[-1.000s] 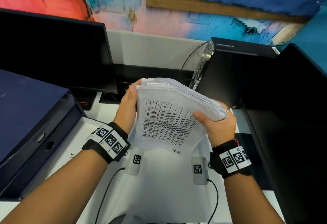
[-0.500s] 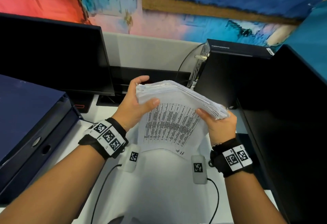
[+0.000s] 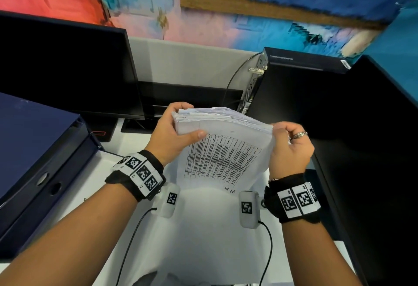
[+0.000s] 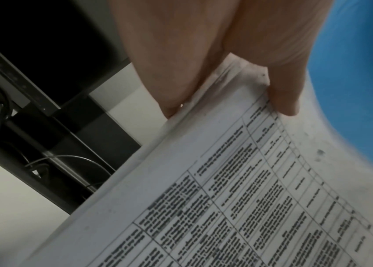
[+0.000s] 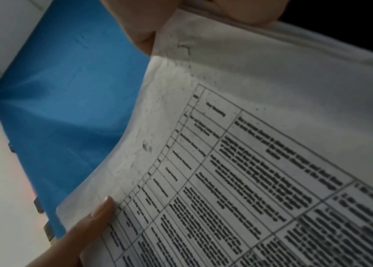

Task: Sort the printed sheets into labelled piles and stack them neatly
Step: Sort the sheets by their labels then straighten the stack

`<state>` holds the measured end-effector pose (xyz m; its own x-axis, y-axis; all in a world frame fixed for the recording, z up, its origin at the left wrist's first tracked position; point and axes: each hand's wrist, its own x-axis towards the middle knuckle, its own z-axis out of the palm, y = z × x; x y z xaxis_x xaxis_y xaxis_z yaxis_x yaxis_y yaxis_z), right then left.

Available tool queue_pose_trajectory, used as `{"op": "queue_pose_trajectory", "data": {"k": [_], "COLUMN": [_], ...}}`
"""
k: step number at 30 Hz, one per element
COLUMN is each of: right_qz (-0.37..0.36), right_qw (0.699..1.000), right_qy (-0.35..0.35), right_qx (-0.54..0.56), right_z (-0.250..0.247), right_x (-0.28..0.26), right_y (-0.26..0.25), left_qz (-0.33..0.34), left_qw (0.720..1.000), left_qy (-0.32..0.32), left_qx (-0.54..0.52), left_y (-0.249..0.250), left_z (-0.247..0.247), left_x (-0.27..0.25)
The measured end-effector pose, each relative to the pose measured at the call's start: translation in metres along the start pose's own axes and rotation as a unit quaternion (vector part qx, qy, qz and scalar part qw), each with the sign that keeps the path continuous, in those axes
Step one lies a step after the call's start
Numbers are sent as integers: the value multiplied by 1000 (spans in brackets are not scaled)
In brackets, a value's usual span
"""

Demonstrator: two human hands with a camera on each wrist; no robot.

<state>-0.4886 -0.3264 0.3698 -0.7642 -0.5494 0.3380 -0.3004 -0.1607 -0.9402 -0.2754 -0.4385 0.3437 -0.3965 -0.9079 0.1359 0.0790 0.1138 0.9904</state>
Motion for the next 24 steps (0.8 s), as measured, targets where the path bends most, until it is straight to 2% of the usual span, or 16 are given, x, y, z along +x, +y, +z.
{"op": "queue_pose_trajectory", "data": {"k": [4, 7, 12, 15, 18, 20, 21, 23, 24], "right_qz": [16, 36, 31, 89, 156, 131, 100, 35, -6], "right_qw": [994, 994, 995, 983, 979, 985, 988, 985, 977], "right_qy": [-49, -86, -87, -152, -116, -105, -120, -167, -198], "right_qx": [91, 53, 45, 59, 63, 33, 13, -31, -76], "right_z": [-3, -4, -13, -10, -2, 0, -1, 2, 6], "right_x": [-3, -7, -8, -14, -15, -8, -2, 9, 13], "right_y": [-1, 7, 16, 31, 34, 24, 18, 0, -10], "left_qz": [-23, -43, -21, -71, -79, -45, -5, 98, 141], "left_qw": [999, 997, 999, 997, 996, 999, 997, 971, 941], "left_qy": [-12, -31, -3, -37, -39, 26, 64, 86, 63], "left_qx": [30, 64, 42, -12, -6, -7, 33, 201, 302], "left_y": [-2, -1, 1, -6, -6, 5, 13, 37, 49], "left_z": [-6, -5, -7, -4, 1, -6, -11, -17, -15], "left_x": [3, 3, -4, -15, -14, -6, -1, 6, 8]}}
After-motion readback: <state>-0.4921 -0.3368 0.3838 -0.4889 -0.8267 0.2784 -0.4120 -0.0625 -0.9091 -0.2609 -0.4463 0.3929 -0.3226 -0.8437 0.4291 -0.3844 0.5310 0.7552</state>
